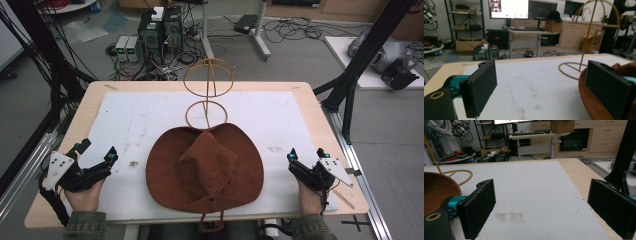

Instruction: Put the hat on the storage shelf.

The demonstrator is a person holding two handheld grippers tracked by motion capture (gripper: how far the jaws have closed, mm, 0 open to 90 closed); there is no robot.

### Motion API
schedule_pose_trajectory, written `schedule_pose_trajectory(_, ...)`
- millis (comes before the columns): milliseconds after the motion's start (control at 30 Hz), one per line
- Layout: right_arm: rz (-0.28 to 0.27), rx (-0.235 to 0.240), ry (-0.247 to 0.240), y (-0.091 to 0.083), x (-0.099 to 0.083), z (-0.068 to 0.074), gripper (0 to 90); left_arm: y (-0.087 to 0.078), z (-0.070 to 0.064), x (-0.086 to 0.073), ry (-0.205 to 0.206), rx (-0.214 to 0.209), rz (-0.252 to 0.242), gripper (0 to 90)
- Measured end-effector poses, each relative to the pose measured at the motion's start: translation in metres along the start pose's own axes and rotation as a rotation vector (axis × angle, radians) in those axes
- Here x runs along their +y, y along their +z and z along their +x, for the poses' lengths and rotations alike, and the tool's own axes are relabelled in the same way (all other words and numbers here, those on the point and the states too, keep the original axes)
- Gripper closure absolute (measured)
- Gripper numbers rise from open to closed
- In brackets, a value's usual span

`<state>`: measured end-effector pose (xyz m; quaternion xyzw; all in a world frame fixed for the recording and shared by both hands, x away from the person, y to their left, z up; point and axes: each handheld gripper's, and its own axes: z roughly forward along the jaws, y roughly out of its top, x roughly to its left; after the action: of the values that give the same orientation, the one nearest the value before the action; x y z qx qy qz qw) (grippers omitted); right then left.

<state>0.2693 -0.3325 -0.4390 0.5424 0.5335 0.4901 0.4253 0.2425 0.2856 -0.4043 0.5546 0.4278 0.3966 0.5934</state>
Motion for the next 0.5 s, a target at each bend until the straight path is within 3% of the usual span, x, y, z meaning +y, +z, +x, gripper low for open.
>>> schedule_pose_trajectory(100,0.003,0.004,-0.001,0.0,0.0,0.001,7.2,0.002,-0.001,0.003,-0.003,-0.021,-0.005,11.2)
schedule_pose_trajectory(200,-0.001,0.005,-0.01,0.0,0.0,0.001,7.2,0.01,-0.001,0.008,-0.017,-0.08,0.005,10.5)
schedule_pose_trajectory(300,0.001,0.006,-0.009,-0.001,0.0,0.002,7.3,0.019,-0.003,0.013,-0.033,-0.171,0.005,10.5)
schedule_pose_trajectory(500,-0.003,0.009,-0.014,-0.001,0.0,0.002,7.2,0.039,-0.019,0.026,-0.019,-0.326,0.003,10.5)
